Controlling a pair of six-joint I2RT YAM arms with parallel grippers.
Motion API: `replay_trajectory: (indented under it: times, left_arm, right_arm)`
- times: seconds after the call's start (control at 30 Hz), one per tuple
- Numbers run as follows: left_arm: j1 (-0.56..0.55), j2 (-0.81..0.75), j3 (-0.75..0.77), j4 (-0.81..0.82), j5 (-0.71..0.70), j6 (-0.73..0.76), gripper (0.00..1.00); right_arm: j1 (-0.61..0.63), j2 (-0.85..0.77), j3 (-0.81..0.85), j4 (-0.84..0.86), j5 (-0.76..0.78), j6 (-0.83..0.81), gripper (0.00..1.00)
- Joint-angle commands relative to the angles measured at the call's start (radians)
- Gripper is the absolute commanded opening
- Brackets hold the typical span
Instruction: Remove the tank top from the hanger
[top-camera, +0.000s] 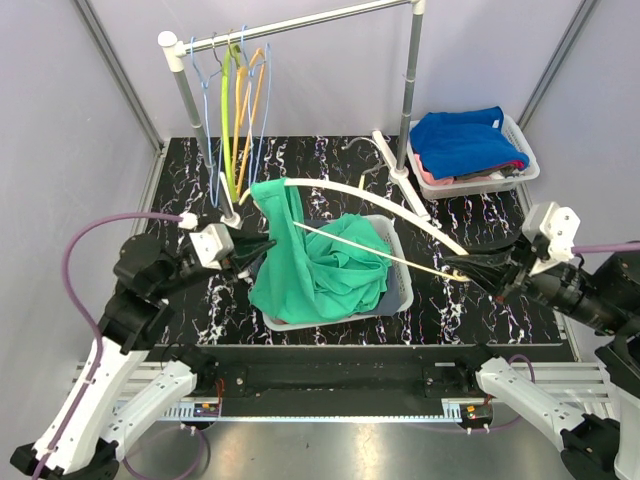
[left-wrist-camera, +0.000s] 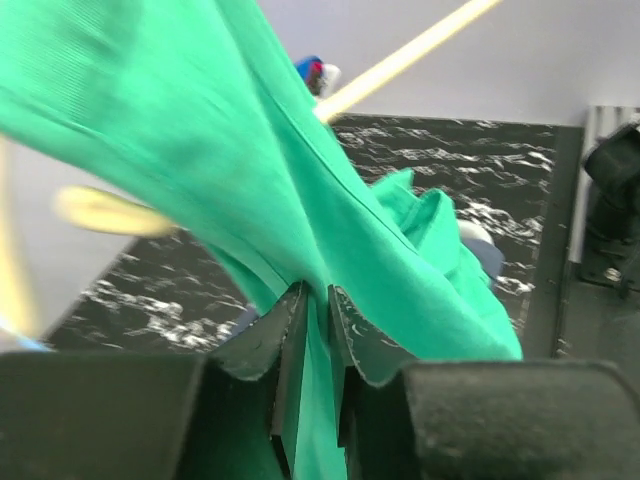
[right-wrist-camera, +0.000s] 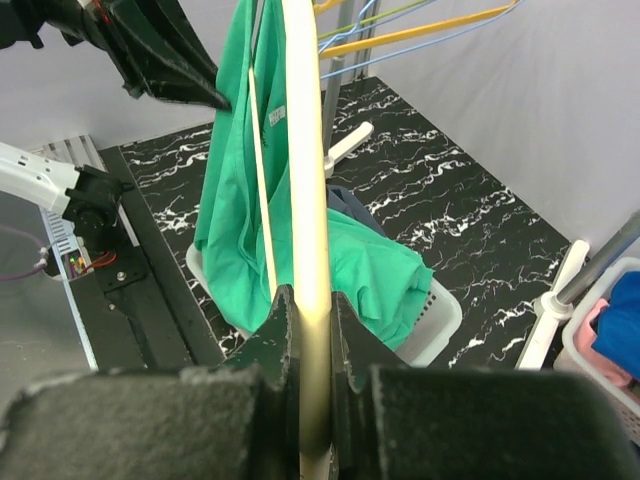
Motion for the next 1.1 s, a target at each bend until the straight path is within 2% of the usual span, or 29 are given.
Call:
replay_trajectory:
  times: [0.0, 0.03, 0.1, 0.13, 0.33, 0.37, 0.4, 0.5, 0.6, 0.8, 1.07]
  left_arm:
    - [0.016, -0.002, 0.131, -0.024, -0.064, 0.093, 0.19]
    - [0.016, 0.001, 0.148, -0.033, -0.066, 0.106, 0.19]
    - [0.016, 0.008, 0.157, -0.045, -0.073, 0.106, 0.02]
    - [0.016, 0.009, 0.162, -0.047, -0.084, 0.092, 0.0]
    - [0.018, 0.002, 0.143, -0.077, -0.129, 0.066, 0.0]
    - [0.019, 0.002, 0.137, -0.076, -0.104, 0.04, 0.15]
    - [0.019, 0.0, 0.117, -0.076, -0.025, -0.024, 0.98]
    - [0.018, 0.002, 0.068, -0.05, 0.087, -0.113, 0.99]
    - [0.018, 0.005, 0.025, -0.057, 0.059, -0.126, 0.99]
    - [-0.015, 0.021, -0.034, -0.033, 0.089, -0.172, 0.99]
    - [-0.039, 0.061, -0.032, 0.05, 0.094, -0.187, 0.99]
  right_arm:
    - [0.001, -0.041, 0.078, -0.024, 0.038, 0.027, 0.0]
    - [0.0, -0.051, 0.08, -0.032, 0.049, 0.027, 0.0]
    - [-0.001, -0.064, 0.077, -0.05, 0.067, 0.034, 0.0]
    - [-0.001, -0.068, 0.075, -0.055, 0.069, 0.041, 0.0]
    - [-0.001, -0.086, 0.078, -0.089, 0.087, 0.047, 0.0]
    - [-0.001, -0.086, 0.08, -0.084, 0.083, 0.044, 0.0]
    - [0.001, -0.086, 0.08, -0.081, 0.078, 0.043, 0.0]
    - [0.001, -0.066, 0.078, -0.066, 0.063, 0.041, 0.0]
    - [0.001, -0.049, 0.072, -0.053, 0.058, 0.037, 0.0]
    - [0.0, -0.04, 0.049, -0.001, 0.045, 0.043, 0.0]
    - [-0.001, -0.026, -0.021, 0.086, 0.003, 0.067, 0.0]
